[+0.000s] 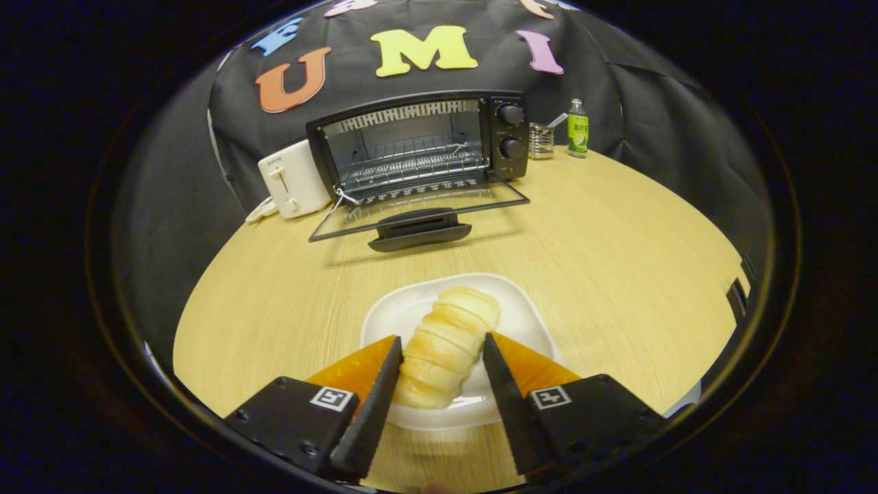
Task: Open the toaster oven, put the food inside, and close the toaster oven door.
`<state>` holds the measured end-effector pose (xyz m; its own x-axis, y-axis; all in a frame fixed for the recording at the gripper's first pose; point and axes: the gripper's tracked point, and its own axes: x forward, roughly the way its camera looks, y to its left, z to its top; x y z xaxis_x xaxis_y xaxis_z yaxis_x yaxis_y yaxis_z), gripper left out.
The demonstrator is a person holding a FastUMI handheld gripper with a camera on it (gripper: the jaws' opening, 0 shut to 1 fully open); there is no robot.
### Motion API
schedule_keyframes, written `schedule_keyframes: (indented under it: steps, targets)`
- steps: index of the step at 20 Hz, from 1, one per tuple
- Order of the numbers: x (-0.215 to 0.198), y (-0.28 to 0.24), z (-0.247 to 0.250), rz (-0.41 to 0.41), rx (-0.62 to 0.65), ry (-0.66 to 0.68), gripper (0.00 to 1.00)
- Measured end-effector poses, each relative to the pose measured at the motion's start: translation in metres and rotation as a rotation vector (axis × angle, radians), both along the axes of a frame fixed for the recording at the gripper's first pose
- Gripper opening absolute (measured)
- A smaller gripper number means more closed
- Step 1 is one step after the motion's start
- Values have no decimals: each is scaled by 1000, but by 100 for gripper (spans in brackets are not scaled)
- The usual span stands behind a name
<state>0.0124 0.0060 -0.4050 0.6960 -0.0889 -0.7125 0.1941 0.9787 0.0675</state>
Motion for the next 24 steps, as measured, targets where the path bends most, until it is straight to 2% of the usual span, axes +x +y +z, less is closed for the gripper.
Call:
schedule_keyframes:
  steps: [5, 7, 14, 19, 24]
  targets:
    - [-1, -2, 6, -3, 32, -26, 44]
    - [1, -1, 16, 1, 37, -54, 40]
    - [34, 2, 77, 0, 109, -176, 39]
    - [102, 0, 116, -10, 185, -259, 39]
    - [186, -6, 128, -18, 163, -322, 39]
